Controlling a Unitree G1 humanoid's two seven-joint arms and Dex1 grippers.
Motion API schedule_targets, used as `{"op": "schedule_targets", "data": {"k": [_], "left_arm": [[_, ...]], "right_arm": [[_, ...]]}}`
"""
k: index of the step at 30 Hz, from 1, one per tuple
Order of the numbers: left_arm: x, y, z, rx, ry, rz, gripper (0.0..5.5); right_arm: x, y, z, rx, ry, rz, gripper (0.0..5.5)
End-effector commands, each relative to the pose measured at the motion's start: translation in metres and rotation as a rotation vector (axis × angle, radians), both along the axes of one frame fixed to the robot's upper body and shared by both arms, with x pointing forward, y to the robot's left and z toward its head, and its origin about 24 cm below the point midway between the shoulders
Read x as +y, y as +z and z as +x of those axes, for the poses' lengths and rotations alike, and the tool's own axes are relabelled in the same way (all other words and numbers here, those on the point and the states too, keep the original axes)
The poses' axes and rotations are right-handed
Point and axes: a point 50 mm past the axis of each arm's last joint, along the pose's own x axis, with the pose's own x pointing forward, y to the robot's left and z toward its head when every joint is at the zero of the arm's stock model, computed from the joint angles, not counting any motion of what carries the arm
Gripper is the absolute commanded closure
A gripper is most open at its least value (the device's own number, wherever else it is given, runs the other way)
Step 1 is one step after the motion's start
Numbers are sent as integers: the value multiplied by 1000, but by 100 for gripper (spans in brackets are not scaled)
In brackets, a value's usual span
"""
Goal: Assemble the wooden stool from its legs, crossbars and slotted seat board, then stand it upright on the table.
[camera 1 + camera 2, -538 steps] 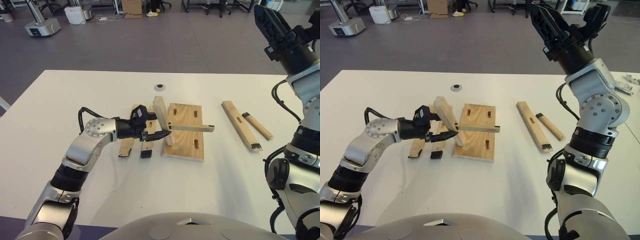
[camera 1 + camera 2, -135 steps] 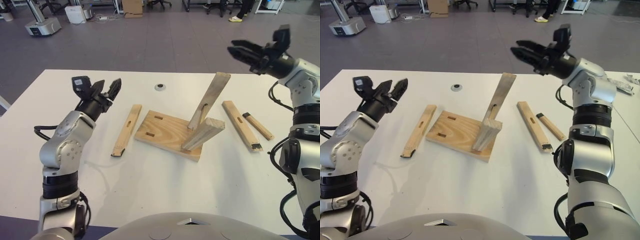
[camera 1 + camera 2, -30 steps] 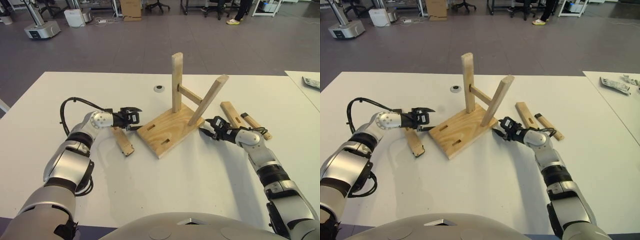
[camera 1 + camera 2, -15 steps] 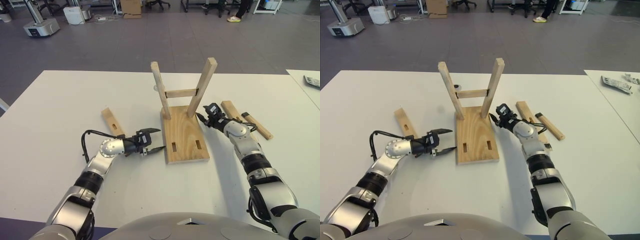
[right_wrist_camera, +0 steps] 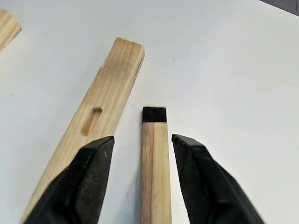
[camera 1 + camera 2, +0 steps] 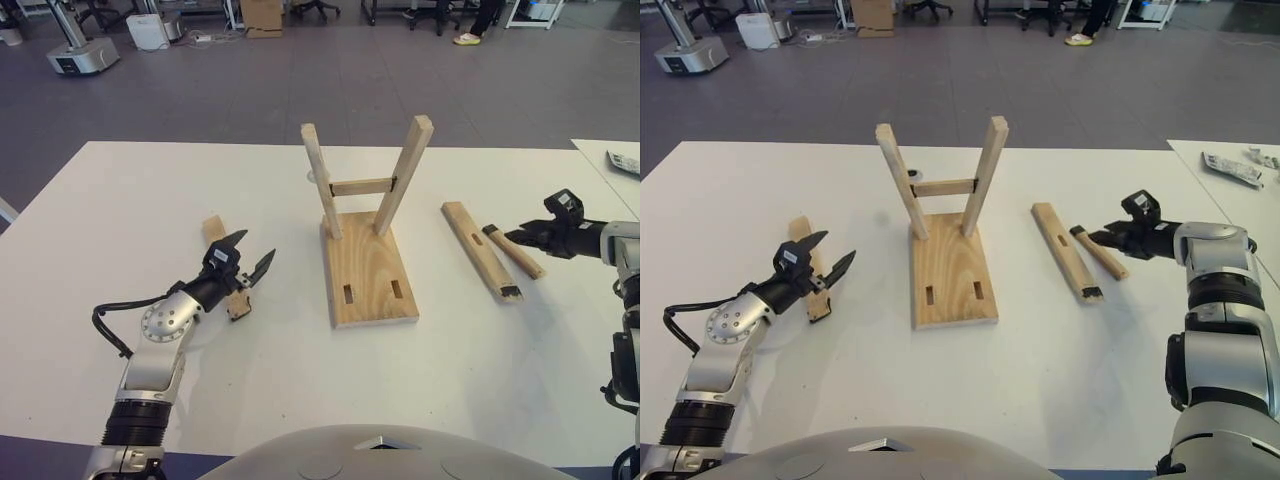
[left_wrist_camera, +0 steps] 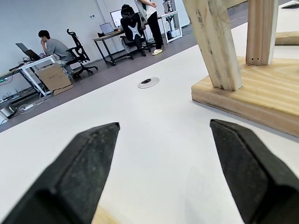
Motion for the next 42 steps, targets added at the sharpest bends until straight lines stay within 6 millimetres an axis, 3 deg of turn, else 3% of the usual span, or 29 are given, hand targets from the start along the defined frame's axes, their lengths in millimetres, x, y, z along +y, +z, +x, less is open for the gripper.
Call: {"op": "schedule_targets", "data": {"k": [1,11,15,18,20,22,23,24,26,27,29,31,33,35,39,42], "left_arm": [[1,8,1,-14,30,-15,193],[-2,15,3,-25,29,-11,193],[-3,13,4,-17,112,-72,193],[7,14,3,-21,195,-162,193],[13,17,2,-24,217,-205,193],[23,20,5,-7,269,-272,193],[26,24,6,-16,283,-299,193],[27,38,10,-50,290,-369,193],[24,74,20,-147,280,-509,193],[17,99,26,-203,237,-582,193],[-1,141,31,-276,116,-671,193],[-18,168,32,-315,-27,-700,193],[-30,184,34,-326,-106,-755,193],[-44,198,34,-320,-185,-809,193],[-66,208,36,-287,-306,-850,193],[-74,208,36,-275,-344,-858,193]], "right_arm": [[-10,0,-3,57,-30,-41,318],[-17,-34,-26,238,-16,-111,318],[-11,-52,-35,332,39,-120,383],[-10,-58,-38,334,33,-117,418],[-14,-58,-34,243,19,-220,418],[-13,-45,-16,35,-78,-254,418],[-11,-37,-7,-58,-113,-247,418],[-5,-14,12,-231,-149,-229,418],[19,43,45,-590,-148,-114,418],[46,83,60,-795,-88,1,418],[102,145,62,-1094,96,159,418],[147,181,50,-1275,269,197,418],[180,191,42,-1318,387,249,418],[208,190,34,-1301,485,315,418],[238,178,22,-1249,597,370,418],[251,166,15,-1192,653,397,418]]}}
